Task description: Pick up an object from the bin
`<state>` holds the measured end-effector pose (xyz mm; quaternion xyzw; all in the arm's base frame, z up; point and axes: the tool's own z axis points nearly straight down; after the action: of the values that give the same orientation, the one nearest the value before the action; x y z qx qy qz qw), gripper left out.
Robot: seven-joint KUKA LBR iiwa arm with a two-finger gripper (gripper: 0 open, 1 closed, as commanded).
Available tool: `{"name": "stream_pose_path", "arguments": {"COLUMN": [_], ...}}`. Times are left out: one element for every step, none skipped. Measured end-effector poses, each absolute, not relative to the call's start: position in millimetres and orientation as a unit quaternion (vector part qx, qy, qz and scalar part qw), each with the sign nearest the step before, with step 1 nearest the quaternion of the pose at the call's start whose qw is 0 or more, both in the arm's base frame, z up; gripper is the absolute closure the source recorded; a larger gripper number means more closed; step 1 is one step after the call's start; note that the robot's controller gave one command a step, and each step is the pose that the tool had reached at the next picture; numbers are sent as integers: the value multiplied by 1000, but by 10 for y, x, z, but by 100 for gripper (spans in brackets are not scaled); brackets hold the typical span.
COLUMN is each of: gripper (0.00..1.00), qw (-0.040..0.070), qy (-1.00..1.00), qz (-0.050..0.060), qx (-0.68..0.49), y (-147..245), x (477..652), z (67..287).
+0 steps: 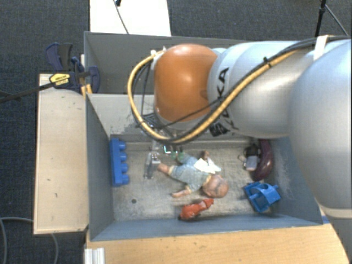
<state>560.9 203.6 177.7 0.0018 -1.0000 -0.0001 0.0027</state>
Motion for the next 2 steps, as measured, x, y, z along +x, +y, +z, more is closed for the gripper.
{"name": "stream_pose_path", "arguments": {"gripper": [0,100], "qw": [-1,-1], "qy": [-1000,-1000], "qz": [-1,-1], "qx": [-1,1], "y": [2027,1700], "x": [5629,5723], "z": [1823,969]}}
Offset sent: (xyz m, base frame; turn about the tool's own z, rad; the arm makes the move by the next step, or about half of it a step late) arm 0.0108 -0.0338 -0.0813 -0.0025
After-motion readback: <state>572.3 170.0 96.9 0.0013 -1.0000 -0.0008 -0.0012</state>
